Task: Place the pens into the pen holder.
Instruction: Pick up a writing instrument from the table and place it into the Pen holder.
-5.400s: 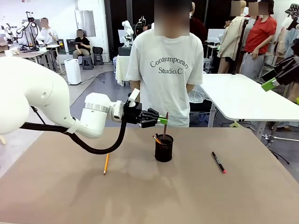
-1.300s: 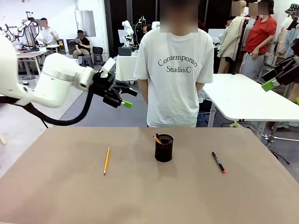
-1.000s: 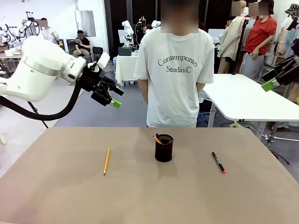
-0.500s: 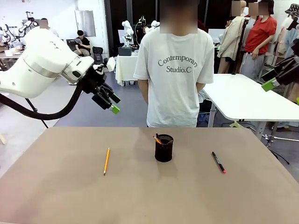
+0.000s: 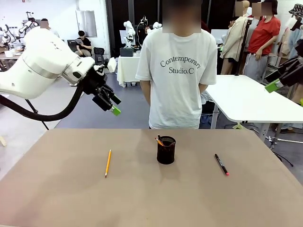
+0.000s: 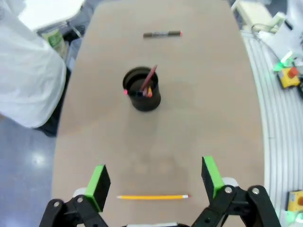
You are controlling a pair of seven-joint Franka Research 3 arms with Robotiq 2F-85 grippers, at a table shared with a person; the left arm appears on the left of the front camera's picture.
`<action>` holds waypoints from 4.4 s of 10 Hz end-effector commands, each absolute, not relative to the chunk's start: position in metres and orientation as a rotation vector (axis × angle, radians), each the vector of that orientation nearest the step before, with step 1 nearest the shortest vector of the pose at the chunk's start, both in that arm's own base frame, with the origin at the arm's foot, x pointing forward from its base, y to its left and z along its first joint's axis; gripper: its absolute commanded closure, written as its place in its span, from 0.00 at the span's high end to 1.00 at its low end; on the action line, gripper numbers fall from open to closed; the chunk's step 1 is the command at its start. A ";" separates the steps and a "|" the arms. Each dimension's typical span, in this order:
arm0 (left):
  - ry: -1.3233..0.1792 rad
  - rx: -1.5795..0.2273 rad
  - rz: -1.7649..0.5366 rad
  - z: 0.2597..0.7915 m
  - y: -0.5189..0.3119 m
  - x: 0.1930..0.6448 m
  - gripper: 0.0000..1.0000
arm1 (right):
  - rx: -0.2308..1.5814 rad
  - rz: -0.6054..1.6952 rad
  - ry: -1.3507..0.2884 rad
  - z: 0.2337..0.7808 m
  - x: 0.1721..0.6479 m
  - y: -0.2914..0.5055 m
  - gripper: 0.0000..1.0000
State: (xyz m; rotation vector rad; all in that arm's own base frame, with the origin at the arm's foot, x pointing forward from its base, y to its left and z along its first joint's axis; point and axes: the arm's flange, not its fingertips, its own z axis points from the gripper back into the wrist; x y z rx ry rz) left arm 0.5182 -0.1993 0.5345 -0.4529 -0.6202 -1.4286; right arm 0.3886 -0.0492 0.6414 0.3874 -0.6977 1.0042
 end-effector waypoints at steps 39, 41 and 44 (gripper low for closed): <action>-0.161 0.023 -0.072 0.307 -0.219 0.584 0.00 | 0.396 1.010 -0.714 0.644 0.389 -0.049 1.00; -0.148 0.025 -0.080 0.308 -0.219 0.583 0.00 | 0.396 1.010 -0.714 0.644 0.389 -0.049 1.00; -0.145 0.002 -0.116 0.312 -0.220 0.577 0.00 | 0.396 1.010 -0.714 0.644 0.389 -0.049 1.00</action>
